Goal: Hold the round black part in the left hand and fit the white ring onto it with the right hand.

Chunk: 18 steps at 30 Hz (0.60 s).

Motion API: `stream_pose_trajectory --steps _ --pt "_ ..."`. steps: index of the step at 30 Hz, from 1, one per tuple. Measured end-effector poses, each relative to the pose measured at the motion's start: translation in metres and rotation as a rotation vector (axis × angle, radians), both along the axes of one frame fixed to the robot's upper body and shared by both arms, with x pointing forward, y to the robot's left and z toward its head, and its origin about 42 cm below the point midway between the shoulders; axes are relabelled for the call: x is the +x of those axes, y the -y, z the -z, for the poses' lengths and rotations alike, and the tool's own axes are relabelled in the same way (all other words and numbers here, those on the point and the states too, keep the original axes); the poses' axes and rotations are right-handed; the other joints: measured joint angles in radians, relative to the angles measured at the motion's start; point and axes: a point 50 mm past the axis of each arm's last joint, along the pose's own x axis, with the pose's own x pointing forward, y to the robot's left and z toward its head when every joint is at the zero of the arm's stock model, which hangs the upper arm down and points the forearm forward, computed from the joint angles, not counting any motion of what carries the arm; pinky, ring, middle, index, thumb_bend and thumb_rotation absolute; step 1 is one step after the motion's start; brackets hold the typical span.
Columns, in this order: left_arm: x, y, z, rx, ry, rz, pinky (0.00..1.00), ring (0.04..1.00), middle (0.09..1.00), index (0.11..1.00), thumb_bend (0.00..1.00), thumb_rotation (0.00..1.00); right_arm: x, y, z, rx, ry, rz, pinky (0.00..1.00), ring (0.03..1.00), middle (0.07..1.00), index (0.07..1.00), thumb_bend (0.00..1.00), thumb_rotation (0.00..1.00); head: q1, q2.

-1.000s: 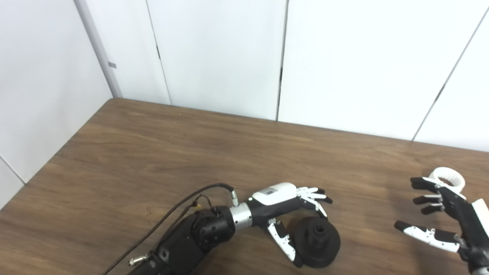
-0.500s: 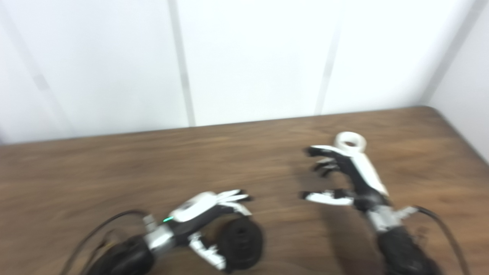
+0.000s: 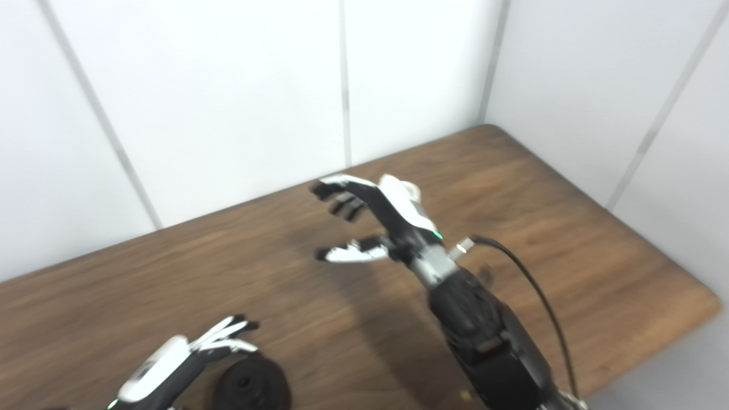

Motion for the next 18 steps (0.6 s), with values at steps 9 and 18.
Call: stream_pose_trajectory --steps 9,18 --pt "0.002 -0.005 -0.003 0.004 -0.001 0.006 0.80 0.977 0.922 0.488 0.52 0.07 0.042 0.050 -0.058 -0.262 0.055 0.189 0.72 0.869 0.884 0.728 0.56 0.33 -0.023 -0.011" --pt "0.002 -0.008 -0.004 -0.010 -0.009 0.000 0.79 0.983 0.923 0.488 0.52 0.07 0.071 0.094 -0.075 -0.442 -0.102 0.274 0.84 0.923 0.907 0.749 0.61 0.44 -0.046 -0.009"
